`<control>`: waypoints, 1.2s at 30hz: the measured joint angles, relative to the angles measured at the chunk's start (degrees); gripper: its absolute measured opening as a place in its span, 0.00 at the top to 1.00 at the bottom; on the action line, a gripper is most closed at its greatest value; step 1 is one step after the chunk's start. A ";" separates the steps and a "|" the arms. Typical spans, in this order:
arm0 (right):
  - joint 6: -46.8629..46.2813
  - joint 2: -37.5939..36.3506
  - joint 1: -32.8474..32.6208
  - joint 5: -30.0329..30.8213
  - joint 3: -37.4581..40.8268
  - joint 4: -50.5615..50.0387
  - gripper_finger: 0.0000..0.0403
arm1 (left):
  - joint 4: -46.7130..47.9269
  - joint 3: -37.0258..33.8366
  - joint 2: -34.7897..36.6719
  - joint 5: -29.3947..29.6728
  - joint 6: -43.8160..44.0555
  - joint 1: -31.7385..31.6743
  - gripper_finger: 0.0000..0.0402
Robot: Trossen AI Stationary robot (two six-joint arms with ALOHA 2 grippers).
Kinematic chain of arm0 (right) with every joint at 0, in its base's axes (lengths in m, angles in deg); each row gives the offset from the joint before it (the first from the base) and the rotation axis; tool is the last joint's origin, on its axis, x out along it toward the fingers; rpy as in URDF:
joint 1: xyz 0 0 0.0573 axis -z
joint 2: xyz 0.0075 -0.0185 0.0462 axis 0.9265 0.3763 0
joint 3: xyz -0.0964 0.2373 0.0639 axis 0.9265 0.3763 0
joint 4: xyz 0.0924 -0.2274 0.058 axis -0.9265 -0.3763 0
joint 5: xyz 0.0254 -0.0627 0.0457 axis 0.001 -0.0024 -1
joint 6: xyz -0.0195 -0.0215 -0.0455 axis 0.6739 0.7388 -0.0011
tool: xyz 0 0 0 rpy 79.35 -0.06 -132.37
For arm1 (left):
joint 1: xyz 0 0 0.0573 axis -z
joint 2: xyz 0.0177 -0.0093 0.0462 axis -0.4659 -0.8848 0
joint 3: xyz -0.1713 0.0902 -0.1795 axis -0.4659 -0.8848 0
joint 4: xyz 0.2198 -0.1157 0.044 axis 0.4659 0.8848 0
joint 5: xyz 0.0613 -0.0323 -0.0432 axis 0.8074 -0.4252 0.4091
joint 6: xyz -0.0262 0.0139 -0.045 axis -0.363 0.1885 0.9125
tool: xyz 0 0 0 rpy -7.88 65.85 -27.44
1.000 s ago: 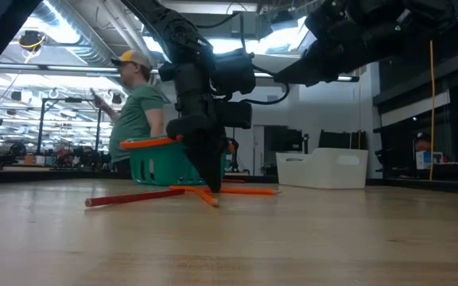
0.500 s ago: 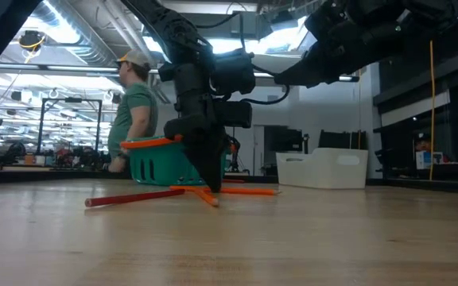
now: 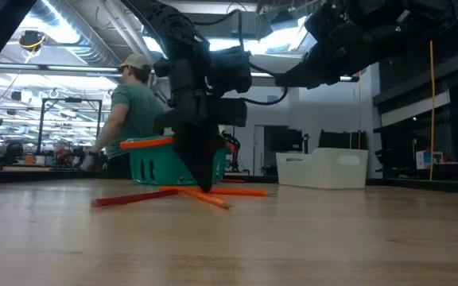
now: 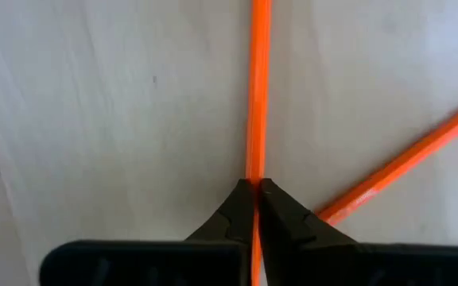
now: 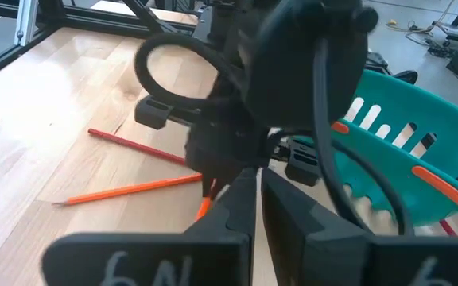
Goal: Sort pens & pencils
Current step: Put the orange pencil into the blue bin
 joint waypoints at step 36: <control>-1.14 0.00 -0.01 -0.29 0.00 -0.20 0.94 | -8.18 0.42 5.79 12.75 0.24 -2.52 0.76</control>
